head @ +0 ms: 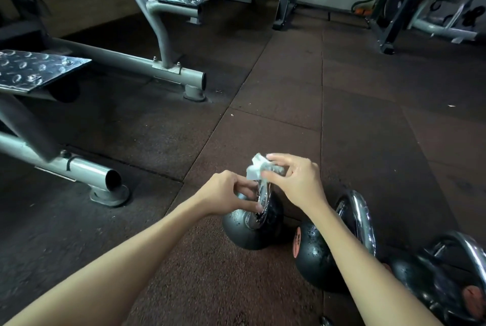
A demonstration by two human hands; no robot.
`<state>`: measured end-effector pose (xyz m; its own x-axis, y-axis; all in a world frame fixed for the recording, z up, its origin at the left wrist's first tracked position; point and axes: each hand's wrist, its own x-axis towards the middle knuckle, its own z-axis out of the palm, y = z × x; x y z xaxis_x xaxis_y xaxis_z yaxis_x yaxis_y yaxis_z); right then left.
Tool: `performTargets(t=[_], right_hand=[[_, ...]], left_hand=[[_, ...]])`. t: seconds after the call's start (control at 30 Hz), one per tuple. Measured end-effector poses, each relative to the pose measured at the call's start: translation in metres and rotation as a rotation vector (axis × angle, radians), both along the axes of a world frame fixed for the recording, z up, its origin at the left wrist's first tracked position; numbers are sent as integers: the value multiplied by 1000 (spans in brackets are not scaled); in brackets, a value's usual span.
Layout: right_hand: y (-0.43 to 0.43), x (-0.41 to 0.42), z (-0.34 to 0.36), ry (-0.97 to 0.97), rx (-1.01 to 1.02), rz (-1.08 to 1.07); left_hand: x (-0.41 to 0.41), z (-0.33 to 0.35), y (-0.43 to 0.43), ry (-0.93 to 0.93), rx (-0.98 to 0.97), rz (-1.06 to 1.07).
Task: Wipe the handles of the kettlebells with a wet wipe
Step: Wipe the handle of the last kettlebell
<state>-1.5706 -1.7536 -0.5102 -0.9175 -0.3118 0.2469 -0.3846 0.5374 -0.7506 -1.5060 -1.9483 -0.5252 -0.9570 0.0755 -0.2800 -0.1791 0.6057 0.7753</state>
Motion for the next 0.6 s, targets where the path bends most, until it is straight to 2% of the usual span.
performTargets(t=[0.1,0.17,0.23,0.3,0.43,0.6], right_hand=[[-2,3,1,33,21,-13],[6,25,-10,105,24,41],[11,48,-21,168,-6,115],[11,51,-27,181,-36,124],[9,47,-32,116,-136,-89],[16,72,-45,121,-146,-2]], left_hand=[[-13,10,-8,-16,1,45],[-24,13,-9,90,-36,190],[-29,16,-4,161,5,247],[-33,14,3,157,95,184],[-37,7,8,141,153,76],[-45,3,5,27,238,-20]])
